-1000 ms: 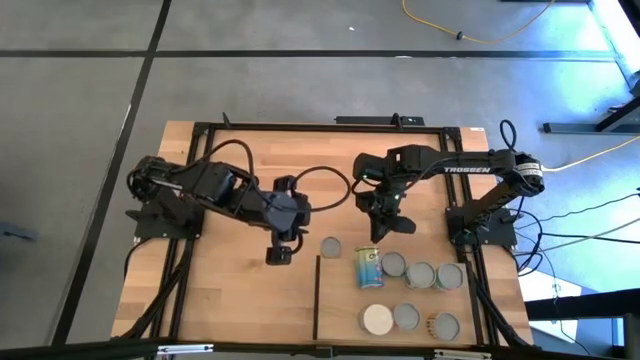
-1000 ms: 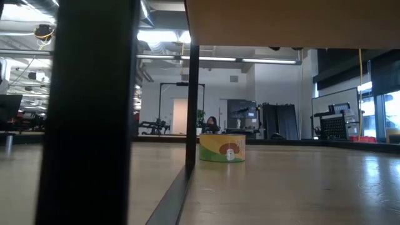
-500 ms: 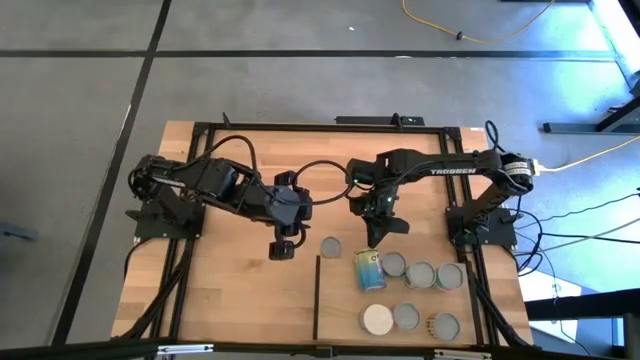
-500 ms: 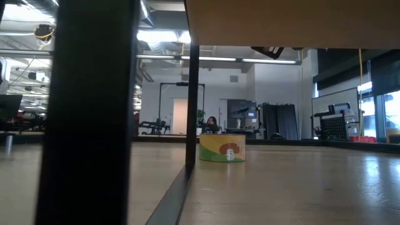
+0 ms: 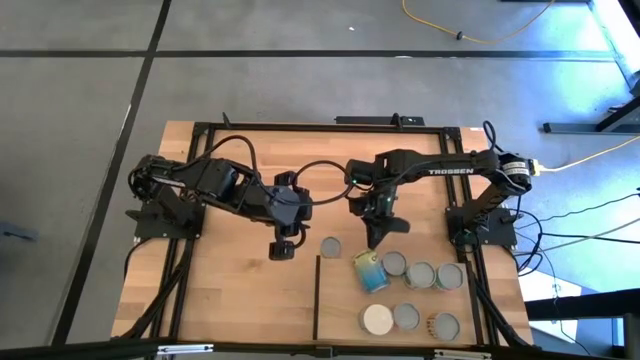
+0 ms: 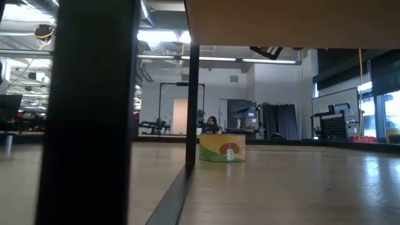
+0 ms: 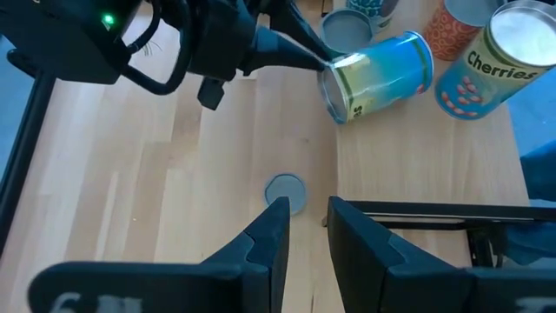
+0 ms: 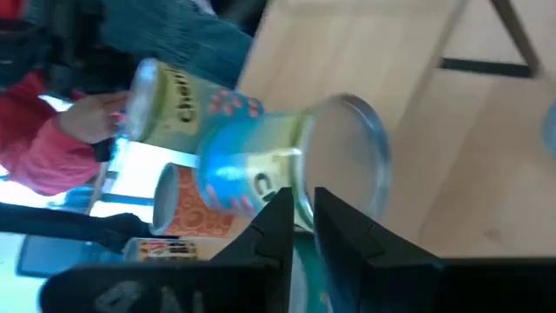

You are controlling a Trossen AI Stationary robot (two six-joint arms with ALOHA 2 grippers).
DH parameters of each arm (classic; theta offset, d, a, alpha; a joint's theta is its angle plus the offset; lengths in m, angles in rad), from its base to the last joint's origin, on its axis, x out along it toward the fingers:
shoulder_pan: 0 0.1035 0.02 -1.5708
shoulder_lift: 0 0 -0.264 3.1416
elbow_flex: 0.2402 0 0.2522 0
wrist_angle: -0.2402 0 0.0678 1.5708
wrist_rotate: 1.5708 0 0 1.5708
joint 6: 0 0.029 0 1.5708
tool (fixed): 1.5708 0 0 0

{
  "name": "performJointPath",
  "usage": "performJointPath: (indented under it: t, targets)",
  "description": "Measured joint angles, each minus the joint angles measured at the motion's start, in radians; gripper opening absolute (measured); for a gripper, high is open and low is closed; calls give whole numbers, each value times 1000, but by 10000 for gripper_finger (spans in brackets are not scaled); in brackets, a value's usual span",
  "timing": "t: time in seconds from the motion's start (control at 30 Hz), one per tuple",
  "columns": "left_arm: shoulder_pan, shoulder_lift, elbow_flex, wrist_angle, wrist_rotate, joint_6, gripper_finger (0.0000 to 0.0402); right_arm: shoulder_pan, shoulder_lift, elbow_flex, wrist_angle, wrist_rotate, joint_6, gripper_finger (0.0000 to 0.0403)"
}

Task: Pick and place cans onto a shelf
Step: Put the blue canned cherries on the shelf

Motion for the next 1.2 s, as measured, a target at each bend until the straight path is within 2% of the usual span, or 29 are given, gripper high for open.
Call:
performJointPath:
  t: [0.1, 0.3, 0.57, 0.77, 0.9, 1.2]
  targets:
    - [0, 0, 0, 0, 0, 0, 73, 2, 0, 0, 1, -37, -5, 51]
    - [0, 0, 0, 0, 0, 0, 73, 12, 0, 0, 2, 64, -10, 51]
    - [0, 0, 0, 0, 0, 0, 73, 12, 0, 0, 38, 6, -10, 51]
    - [0, 0, 0, 0, 0, -2, 73, 15, 0, 0, 115, 6, -5, 51]
    - [0, 0, 0, 0, 0, -5, 73, 21, 0, 0, 173, 44, 1, 51]
    - [0, 0, 0, 0, 0, -6, 73, 21, 19, 2, 244, 11, 5, 51]
